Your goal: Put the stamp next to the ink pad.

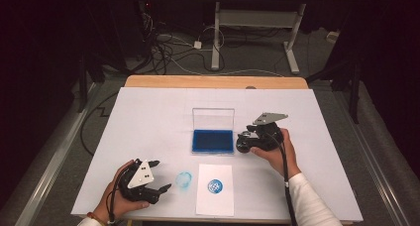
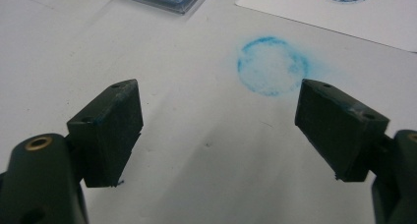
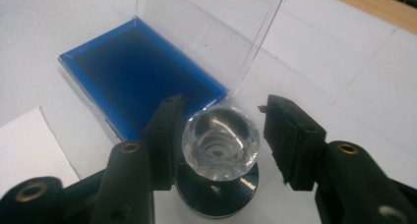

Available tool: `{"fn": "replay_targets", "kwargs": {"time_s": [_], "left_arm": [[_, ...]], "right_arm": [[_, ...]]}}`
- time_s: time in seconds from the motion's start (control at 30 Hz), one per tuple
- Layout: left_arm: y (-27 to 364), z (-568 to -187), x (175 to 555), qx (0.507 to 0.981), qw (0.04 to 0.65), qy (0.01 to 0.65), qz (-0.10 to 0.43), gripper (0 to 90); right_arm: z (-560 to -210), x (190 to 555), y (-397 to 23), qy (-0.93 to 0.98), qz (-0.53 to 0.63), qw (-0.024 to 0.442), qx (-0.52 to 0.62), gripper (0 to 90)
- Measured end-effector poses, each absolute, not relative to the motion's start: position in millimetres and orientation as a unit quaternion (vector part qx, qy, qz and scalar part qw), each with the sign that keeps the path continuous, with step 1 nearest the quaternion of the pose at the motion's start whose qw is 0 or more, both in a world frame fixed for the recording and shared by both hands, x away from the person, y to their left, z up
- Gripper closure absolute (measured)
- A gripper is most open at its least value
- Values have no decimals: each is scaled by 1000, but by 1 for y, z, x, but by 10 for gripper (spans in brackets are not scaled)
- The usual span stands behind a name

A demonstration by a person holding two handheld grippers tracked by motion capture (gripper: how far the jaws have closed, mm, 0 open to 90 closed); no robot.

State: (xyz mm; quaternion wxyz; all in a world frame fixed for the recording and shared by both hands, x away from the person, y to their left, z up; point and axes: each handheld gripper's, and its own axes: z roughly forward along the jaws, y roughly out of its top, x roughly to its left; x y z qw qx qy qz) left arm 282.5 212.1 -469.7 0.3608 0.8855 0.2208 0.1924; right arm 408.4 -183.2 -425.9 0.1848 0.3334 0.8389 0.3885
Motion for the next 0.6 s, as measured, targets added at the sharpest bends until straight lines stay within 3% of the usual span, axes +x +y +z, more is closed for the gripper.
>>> {"fn": "replay_targets", "kwargs": {"time_s": [0.6], "left_arm": [[218,-466,284,879,365,234,199,177]], "right_arm": [[-407,399,-188,818,417,228,324,276]]}}
